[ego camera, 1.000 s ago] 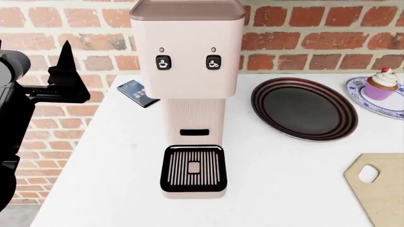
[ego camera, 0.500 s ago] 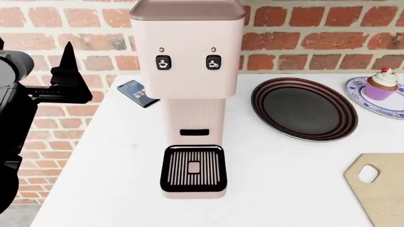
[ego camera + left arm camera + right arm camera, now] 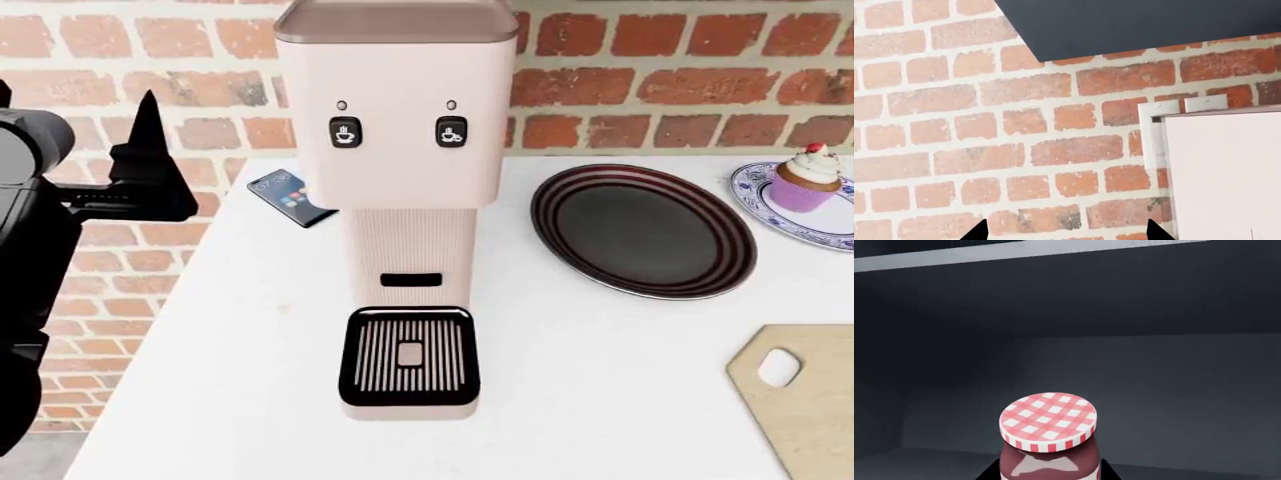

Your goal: From the different types of pastries on the counter, select a croissant and place it on the cutting board. Then retrieve a jar of jam from the cabinet and place it alongside the croissant on the cutting board.

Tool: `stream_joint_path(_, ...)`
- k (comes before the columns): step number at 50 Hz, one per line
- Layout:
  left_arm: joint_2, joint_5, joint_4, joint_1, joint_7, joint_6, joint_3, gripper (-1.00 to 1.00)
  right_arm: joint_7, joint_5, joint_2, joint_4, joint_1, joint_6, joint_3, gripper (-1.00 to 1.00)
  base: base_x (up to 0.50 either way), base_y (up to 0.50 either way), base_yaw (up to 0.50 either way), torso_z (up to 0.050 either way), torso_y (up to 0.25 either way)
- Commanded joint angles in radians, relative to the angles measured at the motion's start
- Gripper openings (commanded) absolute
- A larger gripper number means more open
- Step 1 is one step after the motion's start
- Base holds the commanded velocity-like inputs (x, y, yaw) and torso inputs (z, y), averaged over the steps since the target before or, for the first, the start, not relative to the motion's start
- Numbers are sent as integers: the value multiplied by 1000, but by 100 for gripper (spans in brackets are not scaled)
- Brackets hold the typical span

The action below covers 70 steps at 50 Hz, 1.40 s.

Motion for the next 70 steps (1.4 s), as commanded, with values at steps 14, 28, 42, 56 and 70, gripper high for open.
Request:
stream_joint_path(14,-9,-14,5,97,-14,1,41,100,-185,-270,127,-191,12,108,-30,-100,0,6,5,0,0)
stream_joint_path(28,-13,-26,12,101,-21,-4,32,100,-379,-643,141,-235,12,32,-40,-100,0,6,5,0,0)
stream_joint_path(42,-15,-44,19,76,-33,-27,30,100,-585,-873,179,-270,12,-14,-33,-100,-1,5,5,0,0)
stream_joint_path(56,-20,-45,15,95,-34,-9,26,100,-699,-1057,242,-230,12,-122,-26,-100,-1,5,5,0,0)
stream_joint_path(70,-23,-52,15,95,-41,-9,28,100,-694,-1144,294,-185,12,-226,-22,-100,-2,6,6,0,0)
